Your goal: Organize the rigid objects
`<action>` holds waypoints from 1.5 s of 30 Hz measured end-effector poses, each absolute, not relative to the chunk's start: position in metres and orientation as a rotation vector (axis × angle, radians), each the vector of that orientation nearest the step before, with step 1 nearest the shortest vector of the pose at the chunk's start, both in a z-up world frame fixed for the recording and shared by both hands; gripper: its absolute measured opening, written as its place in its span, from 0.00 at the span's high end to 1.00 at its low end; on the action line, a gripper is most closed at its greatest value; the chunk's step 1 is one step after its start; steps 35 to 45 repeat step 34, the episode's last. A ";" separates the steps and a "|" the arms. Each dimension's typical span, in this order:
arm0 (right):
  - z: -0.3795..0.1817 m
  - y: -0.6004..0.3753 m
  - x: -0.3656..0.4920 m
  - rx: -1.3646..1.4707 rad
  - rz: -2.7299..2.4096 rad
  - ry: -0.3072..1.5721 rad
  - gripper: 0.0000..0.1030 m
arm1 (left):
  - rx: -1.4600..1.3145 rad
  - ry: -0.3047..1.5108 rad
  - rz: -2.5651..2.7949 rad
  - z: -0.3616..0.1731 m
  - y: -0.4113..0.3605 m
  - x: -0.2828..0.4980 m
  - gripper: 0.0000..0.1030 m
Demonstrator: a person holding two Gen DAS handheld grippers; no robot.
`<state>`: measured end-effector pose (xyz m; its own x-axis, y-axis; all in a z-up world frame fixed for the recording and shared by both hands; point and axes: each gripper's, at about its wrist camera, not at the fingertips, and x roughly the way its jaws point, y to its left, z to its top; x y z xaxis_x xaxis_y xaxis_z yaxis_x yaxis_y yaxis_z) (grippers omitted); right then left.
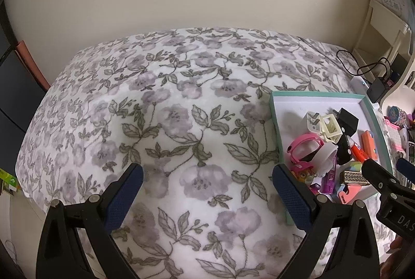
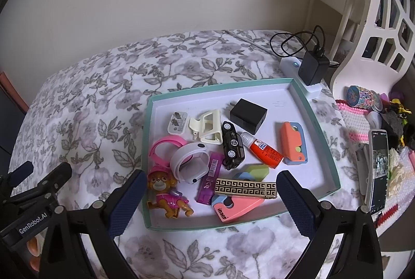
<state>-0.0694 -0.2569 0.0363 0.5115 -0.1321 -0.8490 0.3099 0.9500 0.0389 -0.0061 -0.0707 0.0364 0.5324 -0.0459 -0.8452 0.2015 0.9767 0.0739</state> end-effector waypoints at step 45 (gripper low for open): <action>0.035 -0.255 -0.068 0.182 -0.262 1.011 0.02 | 0.174 0.995 -0.102 0.034 -0.065 -0.004 0.03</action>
